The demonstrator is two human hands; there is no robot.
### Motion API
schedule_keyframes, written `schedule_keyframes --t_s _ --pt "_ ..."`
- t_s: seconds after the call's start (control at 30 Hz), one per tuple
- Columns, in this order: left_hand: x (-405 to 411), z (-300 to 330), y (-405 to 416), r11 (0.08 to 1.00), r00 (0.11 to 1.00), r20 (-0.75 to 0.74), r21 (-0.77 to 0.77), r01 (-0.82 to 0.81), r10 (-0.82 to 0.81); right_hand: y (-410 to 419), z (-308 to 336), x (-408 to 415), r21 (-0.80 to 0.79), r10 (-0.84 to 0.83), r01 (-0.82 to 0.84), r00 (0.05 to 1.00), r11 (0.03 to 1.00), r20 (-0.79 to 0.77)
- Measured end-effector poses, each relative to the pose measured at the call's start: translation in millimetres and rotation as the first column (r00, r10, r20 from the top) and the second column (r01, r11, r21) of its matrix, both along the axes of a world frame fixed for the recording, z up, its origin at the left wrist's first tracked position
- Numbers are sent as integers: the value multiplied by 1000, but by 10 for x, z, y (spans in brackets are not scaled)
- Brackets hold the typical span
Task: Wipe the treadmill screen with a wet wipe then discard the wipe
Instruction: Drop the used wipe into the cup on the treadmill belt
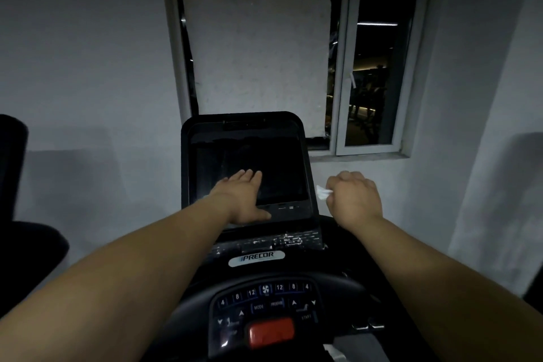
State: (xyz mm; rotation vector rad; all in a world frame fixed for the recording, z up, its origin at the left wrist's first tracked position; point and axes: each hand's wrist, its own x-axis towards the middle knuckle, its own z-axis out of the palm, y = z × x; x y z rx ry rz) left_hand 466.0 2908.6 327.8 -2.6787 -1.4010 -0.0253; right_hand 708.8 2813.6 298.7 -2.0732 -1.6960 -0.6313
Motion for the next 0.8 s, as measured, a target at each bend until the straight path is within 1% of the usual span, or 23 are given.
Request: schedule_keyframes --t_s 0.13,0.33,0.6,0.8 --pt "-17 91 -259 1000 1000 -6 17 13 -13 -346 80 -16 14 -26 26 1000 1000 -3" --pt "-26 71 -651 998 998 10 6 68 -68 -884 83 -61 -12 -89 89 996 996 0" --pt "-19 -334 -1232 979 981 39 -66 192 -189 -1714 -172 -190 -97 -182 182 983 978 12" --pt "-15 -594 -1694 967 974 34 -117 225 -222 -2275 -411 -251 -170 -228 226 974 959 10"
